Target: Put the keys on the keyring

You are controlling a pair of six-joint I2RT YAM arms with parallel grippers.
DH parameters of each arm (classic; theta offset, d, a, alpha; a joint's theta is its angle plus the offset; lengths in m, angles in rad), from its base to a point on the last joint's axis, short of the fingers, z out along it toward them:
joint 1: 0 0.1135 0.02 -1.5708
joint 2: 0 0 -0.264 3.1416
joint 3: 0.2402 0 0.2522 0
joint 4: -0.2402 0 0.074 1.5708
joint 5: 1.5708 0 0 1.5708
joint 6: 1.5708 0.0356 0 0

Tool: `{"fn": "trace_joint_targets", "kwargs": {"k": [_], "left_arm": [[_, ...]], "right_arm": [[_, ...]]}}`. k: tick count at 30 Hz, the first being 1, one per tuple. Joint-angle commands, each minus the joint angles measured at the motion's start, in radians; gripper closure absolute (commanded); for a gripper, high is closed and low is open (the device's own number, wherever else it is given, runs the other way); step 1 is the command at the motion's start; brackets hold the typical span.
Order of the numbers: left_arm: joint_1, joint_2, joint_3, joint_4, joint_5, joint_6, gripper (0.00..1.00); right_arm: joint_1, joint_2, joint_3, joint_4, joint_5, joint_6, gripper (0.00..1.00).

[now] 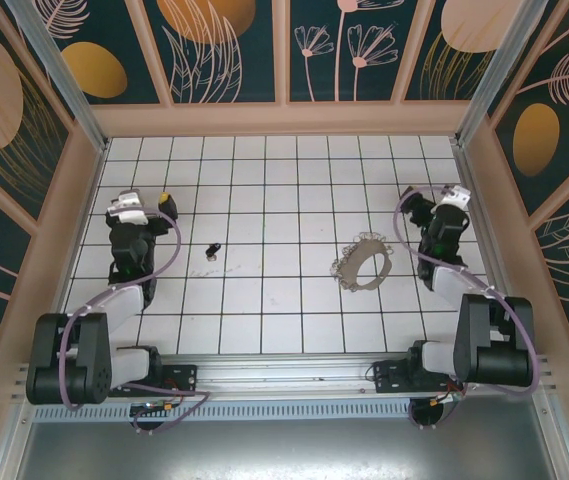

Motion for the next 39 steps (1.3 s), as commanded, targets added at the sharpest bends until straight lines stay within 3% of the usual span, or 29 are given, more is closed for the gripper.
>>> {"fn": "trace_joint_targets", "kwargs": {"k": [1, 5, 10, 18, 27, 39], "left_arm": [[0.006, -0.047, 0.096, -0.243, 0.038, -0.134, 0.02], [0.005, -0.045, 0.239, -0.477, 0.120, -0.289, 0.02], [-0.038, -0.071, 0.313, -0.626, 0.195, -0.422, 0.01], [-0.228, -0.148, 0.220, -0.625, 0.231, -0.599, 0.02], [-0.449, -0.065, 0.307, -0.697, 0.143, -0.557, 0.01], [-0.521, 0.009, 0.336, -0.658, 0.137, -0.560, 0.02]], "right_arm": [[-0.032, -0.023, 0.052, -0.292, -0.073, 0.156, 0.02], [-0.028, -0.058, 0.071, -0.436, -0.239, 0.169, 0.18], [0.008, -0.128, 0.048, -0.628, -0.265, 0.226, 0.31], [0.031, -0.301, -0.066, -0.801, -0.289, 0.279, 0.33], [0.122, -0.263, -0.141, -0.768, -0.285, 0.342, 0.39], [0.272, -0.128, -0.132, -0.684, -0.250, 0.419, 0.47]]}}
